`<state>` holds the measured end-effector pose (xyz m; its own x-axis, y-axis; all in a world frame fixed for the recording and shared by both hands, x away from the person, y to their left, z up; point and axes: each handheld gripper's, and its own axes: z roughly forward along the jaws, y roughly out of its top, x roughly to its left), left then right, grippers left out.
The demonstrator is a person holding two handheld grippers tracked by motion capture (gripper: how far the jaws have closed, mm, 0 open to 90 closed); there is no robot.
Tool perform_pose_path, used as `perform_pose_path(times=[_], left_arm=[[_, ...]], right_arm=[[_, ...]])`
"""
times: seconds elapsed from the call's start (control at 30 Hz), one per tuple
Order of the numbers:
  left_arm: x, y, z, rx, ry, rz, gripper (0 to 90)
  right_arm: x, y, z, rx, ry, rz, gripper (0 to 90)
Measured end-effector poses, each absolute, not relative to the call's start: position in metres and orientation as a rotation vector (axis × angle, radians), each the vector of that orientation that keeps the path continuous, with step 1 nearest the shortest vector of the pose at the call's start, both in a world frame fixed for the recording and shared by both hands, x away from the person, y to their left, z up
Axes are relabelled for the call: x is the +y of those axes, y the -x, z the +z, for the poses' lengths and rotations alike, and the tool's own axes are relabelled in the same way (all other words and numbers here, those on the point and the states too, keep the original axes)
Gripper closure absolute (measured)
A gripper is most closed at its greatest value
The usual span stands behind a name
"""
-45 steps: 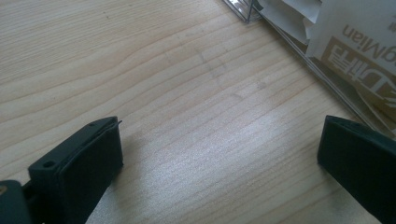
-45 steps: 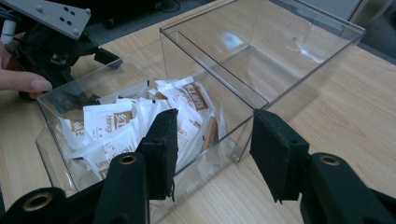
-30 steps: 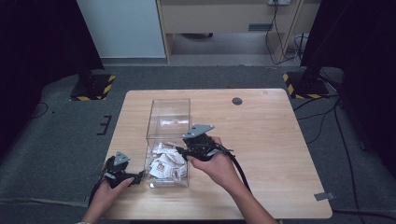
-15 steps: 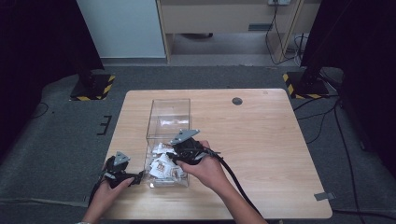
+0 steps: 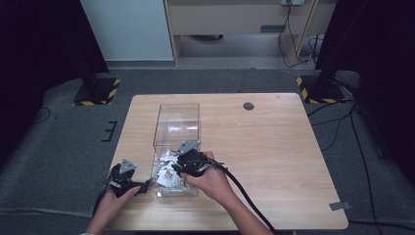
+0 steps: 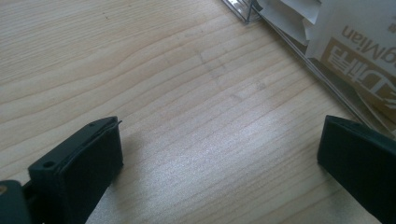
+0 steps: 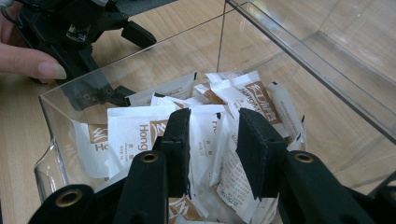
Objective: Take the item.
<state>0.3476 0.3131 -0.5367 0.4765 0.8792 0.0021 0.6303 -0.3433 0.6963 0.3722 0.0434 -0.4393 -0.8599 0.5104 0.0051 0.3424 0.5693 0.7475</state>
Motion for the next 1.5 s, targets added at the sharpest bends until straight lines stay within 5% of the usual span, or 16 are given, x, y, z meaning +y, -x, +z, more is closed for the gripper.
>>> perform_pose_path(times=[0.8, 1.5], left_arm=[[0.312, -0.348, -0.537, 1.242, -2.091, 0.505, 0.0], [0.312, -0.348, -0.537, 1.242, -2.091, 0.505, 0.0]], right_arm=[[0.042, -0.375, -0.447, 2.608, -0.722, 1.135, 89.1], [0.021, -0.369, -0.410, 2.515, -0.713, 1.328, 90.0]])
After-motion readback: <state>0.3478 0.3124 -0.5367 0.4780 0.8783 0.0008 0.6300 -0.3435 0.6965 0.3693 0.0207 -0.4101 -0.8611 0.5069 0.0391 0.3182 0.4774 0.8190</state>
